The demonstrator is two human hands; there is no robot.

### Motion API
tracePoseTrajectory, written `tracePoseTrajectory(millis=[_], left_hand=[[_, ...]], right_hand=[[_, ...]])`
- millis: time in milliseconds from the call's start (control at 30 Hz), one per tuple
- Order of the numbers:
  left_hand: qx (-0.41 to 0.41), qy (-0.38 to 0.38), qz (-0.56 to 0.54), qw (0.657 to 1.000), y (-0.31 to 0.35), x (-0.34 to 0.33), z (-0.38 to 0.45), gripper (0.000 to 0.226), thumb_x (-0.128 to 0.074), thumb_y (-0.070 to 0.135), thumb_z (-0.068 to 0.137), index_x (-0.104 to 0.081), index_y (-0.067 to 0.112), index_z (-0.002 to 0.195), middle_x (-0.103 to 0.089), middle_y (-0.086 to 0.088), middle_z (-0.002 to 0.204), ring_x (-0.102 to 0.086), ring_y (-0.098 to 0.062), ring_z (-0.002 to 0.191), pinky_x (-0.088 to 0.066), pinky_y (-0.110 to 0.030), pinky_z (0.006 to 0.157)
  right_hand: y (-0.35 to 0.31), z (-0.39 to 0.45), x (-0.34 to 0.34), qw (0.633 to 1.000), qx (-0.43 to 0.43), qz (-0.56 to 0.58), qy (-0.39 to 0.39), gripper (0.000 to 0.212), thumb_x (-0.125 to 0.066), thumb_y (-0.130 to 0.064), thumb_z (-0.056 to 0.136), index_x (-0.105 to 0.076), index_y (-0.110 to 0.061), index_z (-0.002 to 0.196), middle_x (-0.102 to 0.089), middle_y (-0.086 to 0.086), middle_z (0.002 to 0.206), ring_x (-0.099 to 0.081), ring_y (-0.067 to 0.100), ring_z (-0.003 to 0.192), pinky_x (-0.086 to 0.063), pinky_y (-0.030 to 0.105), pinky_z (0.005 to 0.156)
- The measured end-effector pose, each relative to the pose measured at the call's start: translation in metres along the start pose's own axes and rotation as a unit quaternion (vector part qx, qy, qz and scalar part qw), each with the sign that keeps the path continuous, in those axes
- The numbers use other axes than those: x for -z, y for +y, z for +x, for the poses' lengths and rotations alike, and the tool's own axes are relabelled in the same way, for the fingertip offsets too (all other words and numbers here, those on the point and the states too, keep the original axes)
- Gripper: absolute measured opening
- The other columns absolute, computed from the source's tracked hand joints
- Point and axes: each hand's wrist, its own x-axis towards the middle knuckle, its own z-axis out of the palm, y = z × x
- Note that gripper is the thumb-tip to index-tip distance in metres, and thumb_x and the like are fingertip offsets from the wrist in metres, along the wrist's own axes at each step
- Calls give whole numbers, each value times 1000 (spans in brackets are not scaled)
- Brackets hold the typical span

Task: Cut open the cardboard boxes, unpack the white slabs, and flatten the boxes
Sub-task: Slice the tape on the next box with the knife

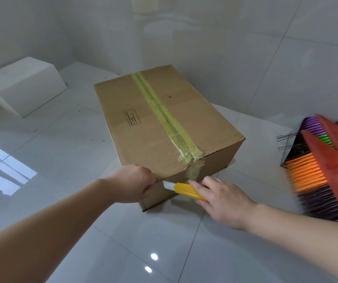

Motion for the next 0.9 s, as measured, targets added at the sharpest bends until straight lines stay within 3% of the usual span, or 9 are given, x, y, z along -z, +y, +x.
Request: tracePoseTrajectory(millis=[300, 400, 667, 900], left_hand=[[1, 21, -21, 1000, 2, 0, -2, 16, -44, 21, 93, -46, 13, 81, -52, -4, 82, -40, -20, 68, -29, -27, 60], [-6, 30, -21, 999, 2, 0, -4, 16, -44, 20, 93, -40, 17, 78, -44, 1, 77, -38, -18, 67, -27, -25, 59], [-16, 50, -45, 998, -1, -3, -3, 16, -46, 19, 92, -51, 10, 79, -49, -1, 76, -40, -19, 64, -29, -25, 59], [-31, 69, -59, 995, 0, -3, -4, 16, -48, 18, 90, -48, 11, 75, -49, -2, 73, -39, -20, 63, -30, -26, 58]], right_hand=[[-9, 8, 2, 1000, -25, 3, -4, 58, -35, -45, 99, -19, -23, 151, -43, 3, 116, -52, 25, 100, -36, 32, 68], [-8, 10, 4, 998, -67, 7, -12, 58, -35, -47, 99, -20, -22, 150, -43, 3, 115, -56, 29, 96, -33, 31, 64], [-5, 8, 5, 995, -101, 2, -21, 57, -35, -46, 99, -22, -22, 149, -45, 4, 115, -58, 31, 97, -35, 33, 65], [3, 1, 7, 993, -119, -5, -25, 57, -35, -46, 99, -22, -22, 149, -45, 3, 118, -58, 31, 99, -37, 33, 67]])
